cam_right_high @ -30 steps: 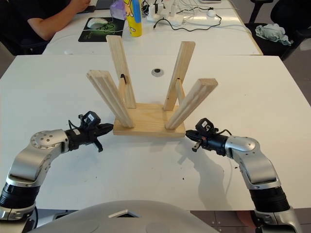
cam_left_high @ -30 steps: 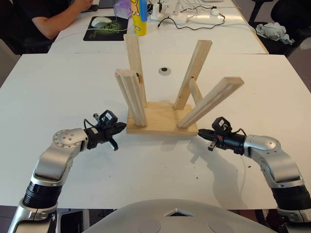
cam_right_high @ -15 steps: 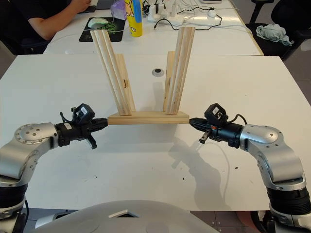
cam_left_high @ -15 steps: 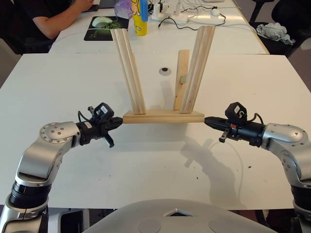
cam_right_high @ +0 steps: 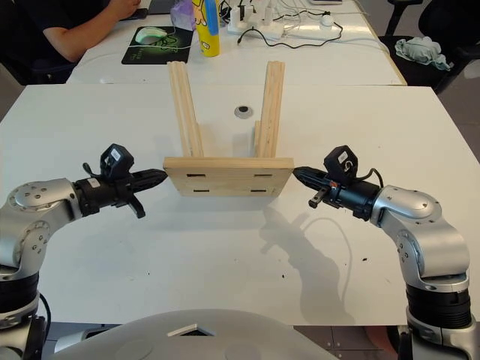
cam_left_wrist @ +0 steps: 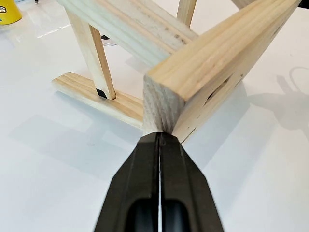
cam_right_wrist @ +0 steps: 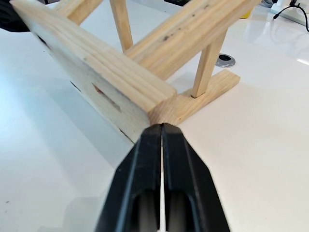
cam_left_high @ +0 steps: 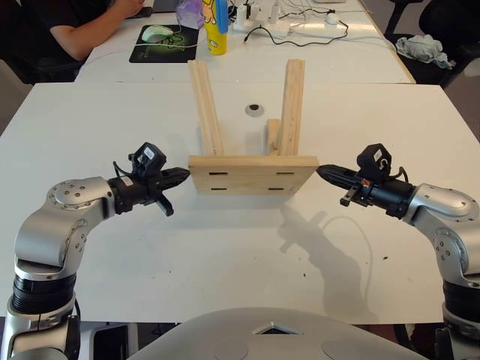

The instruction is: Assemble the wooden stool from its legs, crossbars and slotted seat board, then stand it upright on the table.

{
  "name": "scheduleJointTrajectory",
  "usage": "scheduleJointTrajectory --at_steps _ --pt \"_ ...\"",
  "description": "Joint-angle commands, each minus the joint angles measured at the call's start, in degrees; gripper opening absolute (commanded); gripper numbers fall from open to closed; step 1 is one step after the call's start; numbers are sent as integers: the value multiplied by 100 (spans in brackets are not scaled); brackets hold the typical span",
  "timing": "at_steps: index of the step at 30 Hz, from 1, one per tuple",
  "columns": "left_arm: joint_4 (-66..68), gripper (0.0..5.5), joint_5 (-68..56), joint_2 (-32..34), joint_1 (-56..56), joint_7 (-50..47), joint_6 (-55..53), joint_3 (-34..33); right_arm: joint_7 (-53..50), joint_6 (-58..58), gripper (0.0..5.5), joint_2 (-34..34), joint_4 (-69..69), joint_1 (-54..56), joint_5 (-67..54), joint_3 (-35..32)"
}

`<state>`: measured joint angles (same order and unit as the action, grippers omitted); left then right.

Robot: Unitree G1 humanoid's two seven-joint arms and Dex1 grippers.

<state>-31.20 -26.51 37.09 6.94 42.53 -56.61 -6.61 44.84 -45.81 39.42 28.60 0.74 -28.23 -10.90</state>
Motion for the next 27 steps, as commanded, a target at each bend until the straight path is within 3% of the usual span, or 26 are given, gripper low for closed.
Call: scheduleJointTrajectory --at_steps 1,5,8,13,20,27 --pt "-113 0 -239 -209 158 167 485 322 80 295 4 -138 180 55 -102 395" --pt "470 0 988 -117 -573 -255 1863 784 -517 877 4 -156 -328 -411 886 591" --pt "1102 0 1769 -598 -1093 -1199 3269 617 -1385 1418 4 -432 -811 -670 1644 622" --pt "1642 0 2653 -1343 -1777 -2583 4708 641 -2311 2298 4 -1352 -1314 -1001 2088 796" --pt "2084 0 3629 -1775 -1917 -3054 5302 1561 -2815 3544 4 -2202 -2178 -935 2606 1426" --pt "2563 0 3977 -2133 -1510 -3226 5263 1909 -2971 4003 4 -2502 -2748 -778 2824 1588"
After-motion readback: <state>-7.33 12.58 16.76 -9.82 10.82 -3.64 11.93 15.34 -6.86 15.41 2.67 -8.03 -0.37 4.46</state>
